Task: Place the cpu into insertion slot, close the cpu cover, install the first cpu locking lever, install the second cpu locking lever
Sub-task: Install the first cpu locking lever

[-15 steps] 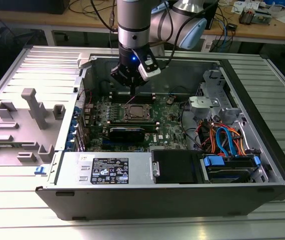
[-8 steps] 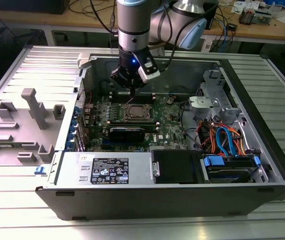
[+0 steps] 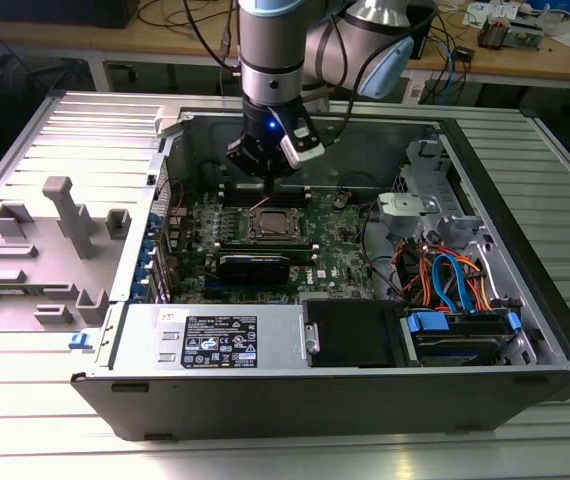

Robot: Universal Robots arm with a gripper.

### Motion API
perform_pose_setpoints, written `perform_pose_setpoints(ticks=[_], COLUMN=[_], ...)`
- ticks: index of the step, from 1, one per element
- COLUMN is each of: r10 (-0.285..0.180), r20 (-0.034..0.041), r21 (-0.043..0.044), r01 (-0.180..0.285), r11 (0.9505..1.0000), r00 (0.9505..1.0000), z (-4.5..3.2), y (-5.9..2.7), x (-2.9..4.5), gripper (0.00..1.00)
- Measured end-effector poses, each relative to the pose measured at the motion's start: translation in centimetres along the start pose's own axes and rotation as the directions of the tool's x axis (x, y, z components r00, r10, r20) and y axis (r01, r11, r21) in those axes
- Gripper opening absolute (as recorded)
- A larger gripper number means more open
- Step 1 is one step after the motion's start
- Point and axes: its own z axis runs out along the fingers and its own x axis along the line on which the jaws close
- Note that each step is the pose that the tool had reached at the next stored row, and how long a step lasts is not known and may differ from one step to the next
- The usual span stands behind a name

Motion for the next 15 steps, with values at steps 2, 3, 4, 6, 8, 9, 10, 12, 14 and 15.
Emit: perform_pose_setpoints(ticks=[2,3,4,6,8,9,10,12,14,15], r10=[0.000,0.000,0.000,0.000,0.000,0.000,0.000,0.000,0.000,0.000], r20=[0.0000,0.0000,0.0000,0.0000,0.0000,0.0000,-0.0001,0.0000,-0.0002,-0.0003], r21=[0.0000,0.0000,0.0000,0.0000,0.0000,0.0000,0.0004,0.0022,0.0072,0.0102], r01=[0.000,0.000,0.000,0.000,0.000,0.000,0.000,0.000,0.000,0.000], r11=[1.0000,1.0000,1.0000,1.0000,1.0000,1.0000,1.0000,1.0000,1.0000,0.9999], r00=[1.0000,1.0000,1.0000,1.0000,1.0000,1.0000,1.0000,1.0000,1.0000,1.0000], z=[0.18,0.33,0.47,0.68,0.87,0.96,1.05,1.20,1.33,1.39], y=[0.01,0.02,0.01,0.01,0.00,-0.01,-0.02,-0.03,-0.04,-0.04], x=[-0.21,-0.40,-0.59,-0.89,-1.11,-1.20,-1.29,-1.45,-1.61,-1.68], gripper=[0.11,0.11,0.11,0.11,0.11,0.11,0.11,0.11,0.11,0.11])
